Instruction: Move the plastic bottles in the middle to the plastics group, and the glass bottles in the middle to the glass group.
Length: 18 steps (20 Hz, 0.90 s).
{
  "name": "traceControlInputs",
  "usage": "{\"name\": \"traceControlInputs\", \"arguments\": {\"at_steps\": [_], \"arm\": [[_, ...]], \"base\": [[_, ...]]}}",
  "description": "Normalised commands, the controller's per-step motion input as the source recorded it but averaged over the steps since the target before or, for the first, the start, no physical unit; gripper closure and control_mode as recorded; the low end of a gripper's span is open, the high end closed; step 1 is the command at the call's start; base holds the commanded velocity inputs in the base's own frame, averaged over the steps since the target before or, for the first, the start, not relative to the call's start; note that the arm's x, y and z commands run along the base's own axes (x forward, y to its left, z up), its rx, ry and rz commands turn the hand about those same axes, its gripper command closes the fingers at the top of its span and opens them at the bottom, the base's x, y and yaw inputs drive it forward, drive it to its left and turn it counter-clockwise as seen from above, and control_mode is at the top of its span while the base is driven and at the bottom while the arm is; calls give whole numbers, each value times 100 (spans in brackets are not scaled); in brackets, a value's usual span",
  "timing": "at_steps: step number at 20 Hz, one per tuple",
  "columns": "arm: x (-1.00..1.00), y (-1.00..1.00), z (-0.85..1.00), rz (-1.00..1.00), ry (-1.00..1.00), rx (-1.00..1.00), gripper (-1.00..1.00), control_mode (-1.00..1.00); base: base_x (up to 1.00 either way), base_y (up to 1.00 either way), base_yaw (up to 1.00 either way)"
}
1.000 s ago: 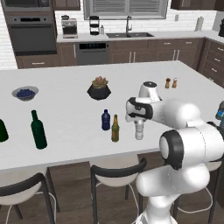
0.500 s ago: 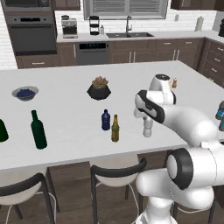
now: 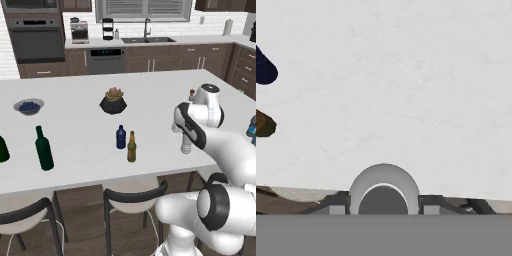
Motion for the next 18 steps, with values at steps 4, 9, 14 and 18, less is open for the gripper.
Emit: {"name": "traceControlInputs", "arguments": {"at_steps": [4, 9, 14, 18], "arm": [[-7, -97, 9, -21, -4, 0, 100, -100], [0, -100, 1, -23, -4, 0, 100, -100], [3, -100, 1, -26, 0, 0, 100, -100], [26, -85, 0, -28, 0, 0, 100, -100]], "base": [[0, 0, 0], [0, 0, 0], [0, 0, 0], [0, 0, 0]]}}
